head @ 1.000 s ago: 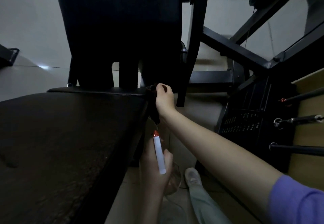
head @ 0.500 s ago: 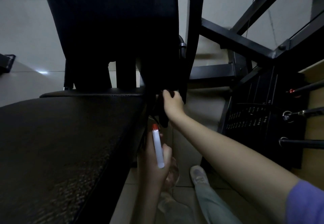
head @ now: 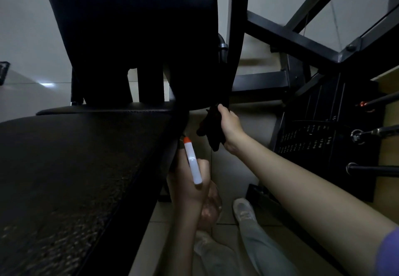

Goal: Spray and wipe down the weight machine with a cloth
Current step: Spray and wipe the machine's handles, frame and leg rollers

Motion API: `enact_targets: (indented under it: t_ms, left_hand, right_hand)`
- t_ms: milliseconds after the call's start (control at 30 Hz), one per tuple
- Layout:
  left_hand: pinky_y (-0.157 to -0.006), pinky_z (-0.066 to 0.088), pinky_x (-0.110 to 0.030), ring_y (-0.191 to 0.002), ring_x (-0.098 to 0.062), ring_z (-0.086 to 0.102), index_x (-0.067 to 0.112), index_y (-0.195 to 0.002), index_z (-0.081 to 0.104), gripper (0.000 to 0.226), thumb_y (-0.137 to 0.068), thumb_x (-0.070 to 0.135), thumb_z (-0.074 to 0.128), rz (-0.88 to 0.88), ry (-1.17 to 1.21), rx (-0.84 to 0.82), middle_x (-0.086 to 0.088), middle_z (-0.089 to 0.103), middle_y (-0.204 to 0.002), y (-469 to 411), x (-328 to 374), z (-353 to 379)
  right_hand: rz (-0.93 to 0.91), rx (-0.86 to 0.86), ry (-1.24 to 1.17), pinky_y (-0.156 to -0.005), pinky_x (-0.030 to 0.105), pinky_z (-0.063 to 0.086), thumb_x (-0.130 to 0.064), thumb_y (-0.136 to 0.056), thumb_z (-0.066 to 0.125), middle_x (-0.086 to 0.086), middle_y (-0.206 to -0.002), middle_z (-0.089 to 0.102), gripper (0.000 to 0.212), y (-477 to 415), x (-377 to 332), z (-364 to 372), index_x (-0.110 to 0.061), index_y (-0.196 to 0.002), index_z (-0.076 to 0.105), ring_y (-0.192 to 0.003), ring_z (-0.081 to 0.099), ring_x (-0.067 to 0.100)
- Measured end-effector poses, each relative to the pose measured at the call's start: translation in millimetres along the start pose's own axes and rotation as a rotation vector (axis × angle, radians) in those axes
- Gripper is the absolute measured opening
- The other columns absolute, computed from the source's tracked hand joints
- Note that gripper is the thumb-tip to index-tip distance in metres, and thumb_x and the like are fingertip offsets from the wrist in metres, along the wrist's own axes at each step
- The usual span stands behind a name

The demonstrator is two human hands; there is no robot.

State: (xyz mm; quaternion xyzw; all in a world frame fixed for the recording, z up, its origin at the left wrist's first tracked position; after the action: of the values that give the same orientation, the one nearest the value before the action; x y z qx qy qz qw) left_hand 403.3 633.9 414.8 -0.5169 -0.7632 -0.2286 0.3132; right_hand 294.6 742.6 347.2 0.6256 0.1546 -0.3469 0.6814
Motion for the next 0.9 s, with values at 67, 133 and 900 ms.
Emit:
enact_targets:
  t_ms: [67, 133, 900]
  left_hand:
    - [-0.063, 0.04, -0.033, -0.068, -0.019, 0.048, 0.0, -0.082, 0.051, 0.021, -0.078, 0.02, 0.044, 0.011, -0.019, -0.016, -0.007, 0.05, -0.071, 1.1, -0.2, 0.4]
    - [-0.07, 0.042, -0.031, -0.077, -0.024, 0.052, -0.001, -0.089, 0.054, 0.026, -0.079, 0.019, 0.043, 0.022, -0.033, -0.025, -0.009, 0.055, -0.08, 0.0, 1.0, 0.1]
    - [-0.066, 0.038, -0.023, -0.07, -0.003, 0.042, 0.011, -0.082, 0.054, 0.011, -0.074, 0.017, 0.05, -0.026, -0.023, -0.058, 0.0, 0.053, -0.074, 11.0, -22.5, 12.5]
  right_hand:
    - [-0.003, -0.008, 0.003, -0.079, 0.034, 0.051, -0.035, -0.099, 0.042, 0.017, -0.119, 0.06, 0.041, 0.4, 0.9, 3.5, -0.011, -0.131, 0.047, -0.106, 0.06, 0.03]
    - [0.001, -0.033, 0.013, -0.07, 0.029, 0.049, -0.036, -0.099, 0.043, 0.014, -0.12, 0.059, 0.043, 0.1, 3.7, 6.9, -0.012, -0.134, 0.045, -0.105, 0.059, 0.026]
    - [-0.039, -0.12, 0.061, -0.107, 0.044, 0.036, -0.037, -0.101, 0.036, 0.011, -0.14, 0.043, 0.056, -15.9, 20.5, 65.7, -0.019, -0.15, 0.016, -0.125, 0.044, 0.027]
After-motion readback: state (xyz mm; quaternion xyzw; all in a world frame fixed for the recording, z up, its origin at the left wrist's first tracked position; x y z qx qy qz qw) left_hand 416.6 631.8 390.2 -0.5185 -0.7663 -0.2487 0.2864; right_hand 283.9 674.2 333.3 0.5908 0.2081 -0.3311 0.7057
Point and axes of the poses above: each hand's wrist, its own y-axis away from the middle knuckle, its own z-axis out of the palm, x = y × z, the point moved 3 cm from there along -y, towards the middle knuckle
